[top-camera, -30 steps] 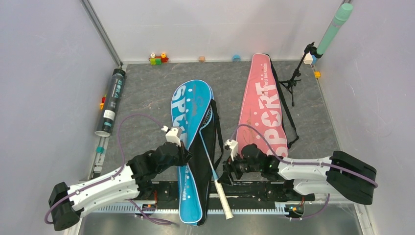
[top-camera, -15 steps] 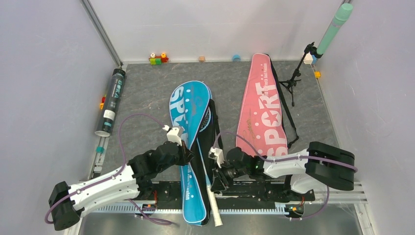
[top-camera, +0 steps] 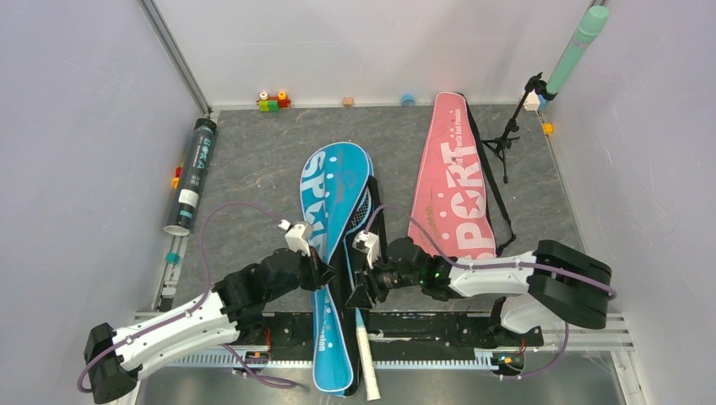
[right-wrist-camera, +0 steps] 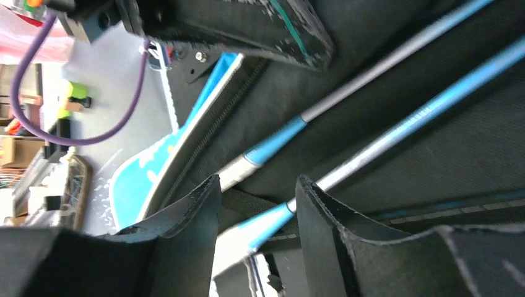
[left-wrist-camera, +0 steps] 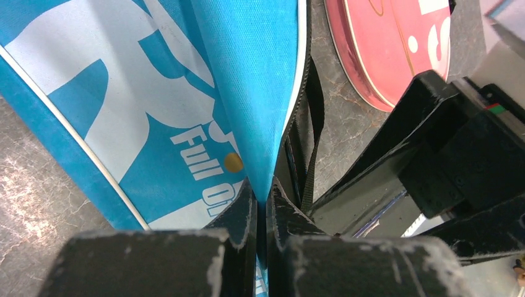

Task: Pack up the badminton gear
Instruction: Adjust the racket in the racket bag.

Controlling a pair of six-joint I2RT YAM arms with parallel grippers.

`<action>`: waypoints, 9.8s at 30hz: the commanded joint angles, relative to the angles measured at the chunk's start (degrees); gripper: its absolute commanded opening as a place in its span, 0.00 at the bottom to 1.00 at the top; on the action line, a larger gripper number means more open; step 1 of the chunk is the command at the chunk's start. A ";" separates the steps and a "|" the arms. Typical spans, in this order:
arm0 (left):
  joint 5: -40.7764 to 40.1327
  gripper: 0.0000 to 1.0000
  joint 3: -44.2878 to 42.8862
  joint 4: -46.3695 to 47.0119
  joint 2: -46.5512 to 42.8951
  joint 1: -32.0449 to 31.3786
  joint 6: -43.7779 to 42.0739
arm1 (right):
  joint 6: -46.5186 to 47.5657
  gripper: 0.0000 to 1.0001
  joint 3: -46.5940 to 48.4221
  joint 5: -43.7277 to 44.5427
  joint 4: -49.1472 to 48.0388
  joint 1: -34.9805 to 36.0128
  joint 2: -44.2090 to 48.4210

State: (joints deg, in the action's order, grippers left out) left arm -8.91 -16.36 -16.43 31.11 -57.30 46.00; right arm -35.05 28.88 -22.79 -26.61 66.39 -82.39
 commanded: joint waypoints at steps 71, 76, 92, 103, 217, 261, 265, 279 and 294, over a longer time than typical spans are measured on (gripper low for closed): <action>-8.96 0.02 7.53 8.94 -11.44 -0.09 4.35 | 3.62 0.67 5.52 5.05 -1.08 -1.31 -2.81; -10.58 0.02 10.08 7.41 -21.38 -0.09 5.75 | 11.50 0.86 3.28 23.78 11.22 -1.87 10.23; -5.33 0.02 10.45 15.10 -20.09 -0.07 6.15 | -1.91 0.98 -13.16 30.21 -6.31 -8.84 12.18; -0.46 0.02 12.04 22.20 -15.59 -0.09 7.48 | 1.70 0.90 4.85 28.83 -14.32 -9.26 -18.58; 26.96 1.00 -61.85 -13.53 22.76 5.18 -94.20 | 87.00 0.00 62.45 -8.99 76.66 -38.73 -4.61; 28.22 0.26 -24.99 22.39 49.50 33.16 -112.79 | 89.14 0.00 66.66 -21.36 91.46 -51.56 -18.25; 27.73 0.02 -25.71 21.40 47.41 33.15 -110.22 | 84.28 0.00 64.62 -16.84 88.62 -51.58 -16.46; 40.64 0.02 -47.34 -33.82 34.96 29.56 -91.69 | 27.26 0.84 16.98 -0.31 19.52 -51.51 15.88; 37.77 0.02 -46.52 -31.03 34.25 28.77 -78.14 | -1.96 0.98 -6.30 8.03 7.86 -51.62 41.98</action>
State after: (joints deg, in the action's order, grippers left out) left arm 28.60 -62.41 -50.83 65.08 -28.34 -38.83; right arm -24.53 27.05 -18.79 -13.34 14.83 -43.62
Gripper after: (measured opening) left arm 0.073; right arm 0.979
